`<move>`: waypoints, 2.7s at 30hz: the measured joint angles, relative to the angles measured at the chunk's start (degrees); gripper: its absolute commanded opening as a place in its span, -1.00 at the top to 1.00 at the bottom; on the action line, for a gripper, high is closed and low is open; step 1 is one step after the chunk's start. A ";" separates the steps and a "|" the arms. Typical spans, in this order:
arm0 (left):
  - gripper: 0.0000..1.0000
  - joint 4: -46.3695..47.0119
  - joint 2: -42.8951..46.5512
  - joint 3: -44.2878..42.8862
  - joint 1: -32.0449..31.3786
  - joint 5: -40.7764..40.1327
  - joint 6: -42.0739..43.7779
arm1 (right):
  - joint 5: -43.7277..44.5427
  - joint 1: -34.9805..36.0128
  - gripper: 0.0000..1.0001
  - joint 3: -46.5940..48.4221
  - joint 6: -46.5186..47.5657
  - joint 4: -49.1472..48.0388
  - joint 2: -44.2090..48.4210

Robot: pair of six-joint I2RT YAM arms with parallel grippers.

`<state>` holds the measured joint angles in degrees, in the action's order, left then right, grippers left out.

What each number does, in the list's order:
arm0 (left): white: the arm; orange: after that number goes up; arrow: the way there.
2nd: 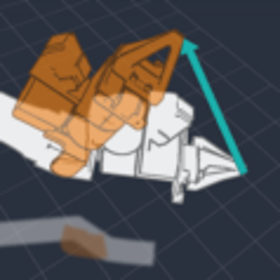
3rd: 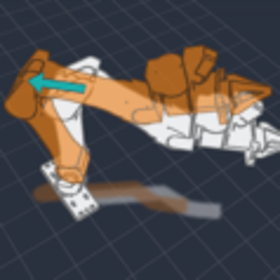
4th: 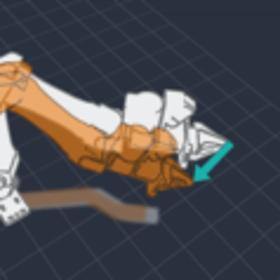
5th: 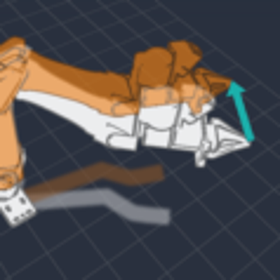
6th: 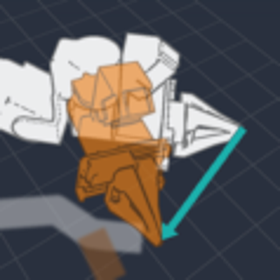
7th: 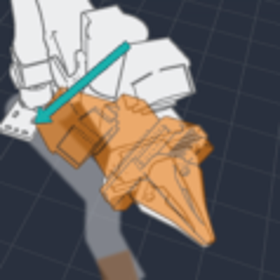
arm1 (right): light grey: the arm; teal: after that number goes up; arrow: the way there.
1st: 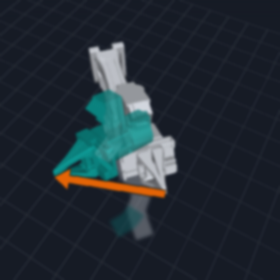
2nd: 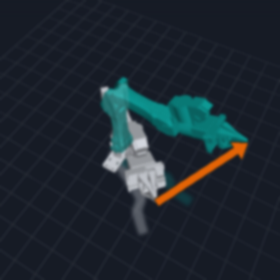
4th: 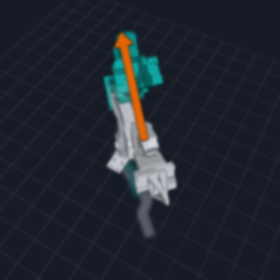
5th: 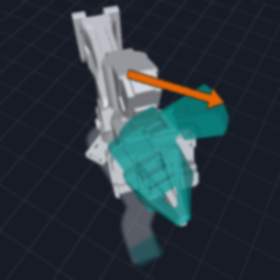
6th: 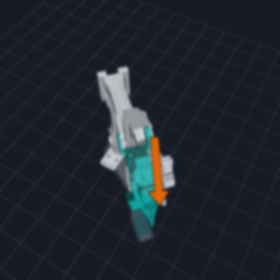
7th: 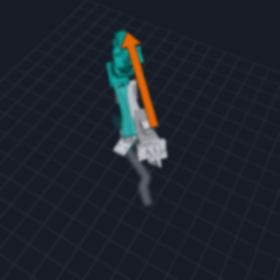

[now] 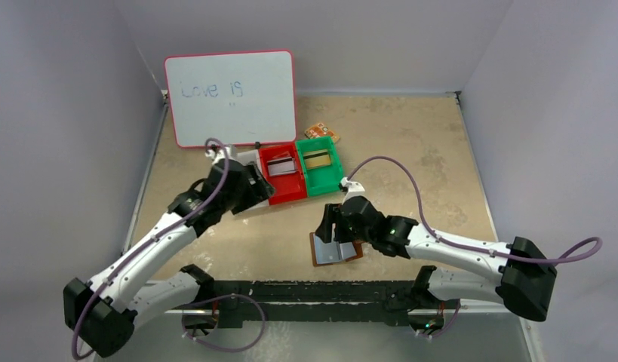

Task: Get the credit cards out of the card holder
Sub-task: Remove the credit card from the card holder.

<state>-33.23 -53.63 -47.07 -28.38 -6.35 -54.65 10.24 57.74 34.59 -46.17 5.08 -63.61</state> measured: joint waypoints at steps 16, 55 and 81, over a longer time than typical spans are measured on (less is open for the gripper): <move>-0.47 1.46 -3.85 3.69 -14.08 -11.69 -7.28 | -0.17 0.74 -0.28 2.56 -2.25 5.79 -9.84; -0.47 10.10 -11.06 3.96 -17.94 -7.19 -8.61 | 9.31 4.68 0.41 4.87 -9.40 10.10 -13.20; -0.38 35.80 -40.85 -2.08 -34.01 0.44 -17.09 | 7.39 -5.46 0.11 -8.09 -17.25 15.04 9.97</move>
<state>2.57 -94.48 -49.15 -62.39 -5.91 -71.75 17.63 52.27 26.50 -63.42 20.12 -53.65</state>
